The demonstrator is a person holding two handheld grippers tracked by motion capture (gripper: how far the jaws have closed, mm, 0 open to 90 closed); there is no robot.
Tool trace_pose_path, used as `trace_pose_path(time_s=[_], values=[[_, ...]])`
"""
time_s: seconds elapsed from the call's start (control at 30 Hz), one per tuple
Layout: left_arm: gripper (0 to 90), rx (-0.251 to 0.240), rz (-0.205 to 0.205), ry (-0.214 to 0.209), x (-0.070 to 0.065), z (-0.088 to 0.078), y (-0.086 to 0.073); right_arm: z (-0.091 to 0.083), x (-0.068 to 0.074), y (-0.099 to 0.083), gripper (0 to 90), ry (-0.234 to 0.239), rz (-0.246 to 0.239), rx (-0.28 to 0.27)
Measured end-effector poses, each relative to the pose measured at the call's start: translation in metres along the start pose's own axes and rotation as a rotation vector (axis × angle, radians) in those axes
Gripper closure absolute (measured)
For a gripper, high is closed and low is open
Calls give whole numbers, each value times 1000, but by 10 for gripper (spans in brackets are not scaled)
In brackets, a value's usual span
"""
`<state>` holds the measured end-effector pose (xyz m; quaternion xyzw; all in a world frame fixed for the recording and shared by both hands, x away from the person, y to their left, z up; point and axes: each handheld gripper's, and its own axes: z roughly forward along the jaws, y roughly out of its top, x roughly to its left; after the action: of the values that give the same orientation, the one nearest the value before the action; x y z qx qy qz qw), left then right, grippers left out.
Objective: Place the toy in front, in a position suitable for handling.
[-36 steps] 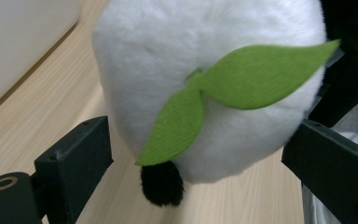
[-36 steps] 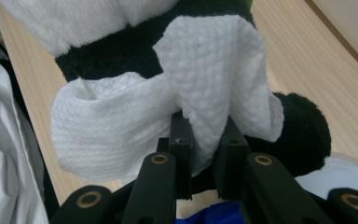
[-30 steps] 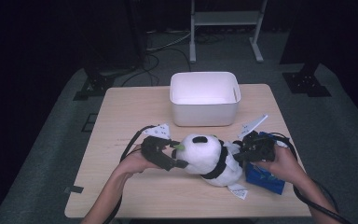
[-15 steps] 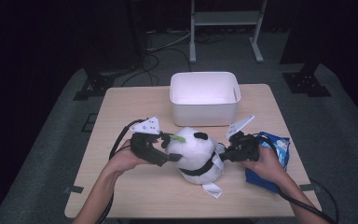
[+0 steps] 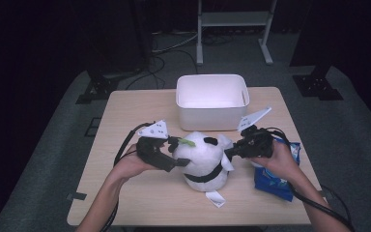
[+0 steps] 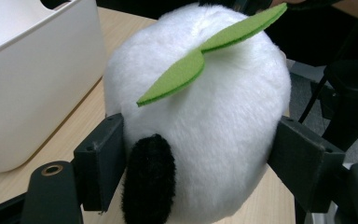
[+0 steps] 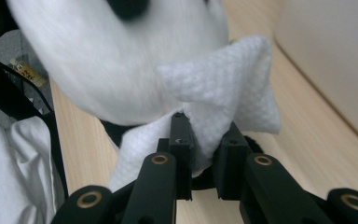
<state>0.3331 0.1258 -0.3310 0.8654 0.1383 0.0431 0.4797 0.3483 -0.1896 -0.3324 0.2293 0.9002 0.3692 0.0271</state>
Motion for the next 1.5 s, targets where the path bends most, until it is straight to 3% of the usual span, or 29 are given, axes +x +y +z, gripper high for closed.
trace_pose_path(time_s=[0.2,0.5,0.63,1.0,1.13,1.23,1.43,1.5], values=[[219,-7,17,-2,-6,11,9,-27,3,16,790,9,-13,-49],[214,-7,29,-6,-8,18,15,-39,12,38,790,3,-64,-39],[213,-1,33,-10,-8,19,16,-34,18,55,790,15,-105,-25],[211,14,45,-20,-8,21,16,-11,30,80,790,71,-145,-7],[203,20,37,-17,-7,20,15,-2,33,85,790,78,-160,2],[175,25,37,-17,-6,18,15,1,34,85,790,91,-144,3],[93,-28,12,-39,-5,17,18,11,35,86,790,130,-154,-7],[106,-12,26,-29,-6,18,18,13,38,88,790,128,-162,-4]])
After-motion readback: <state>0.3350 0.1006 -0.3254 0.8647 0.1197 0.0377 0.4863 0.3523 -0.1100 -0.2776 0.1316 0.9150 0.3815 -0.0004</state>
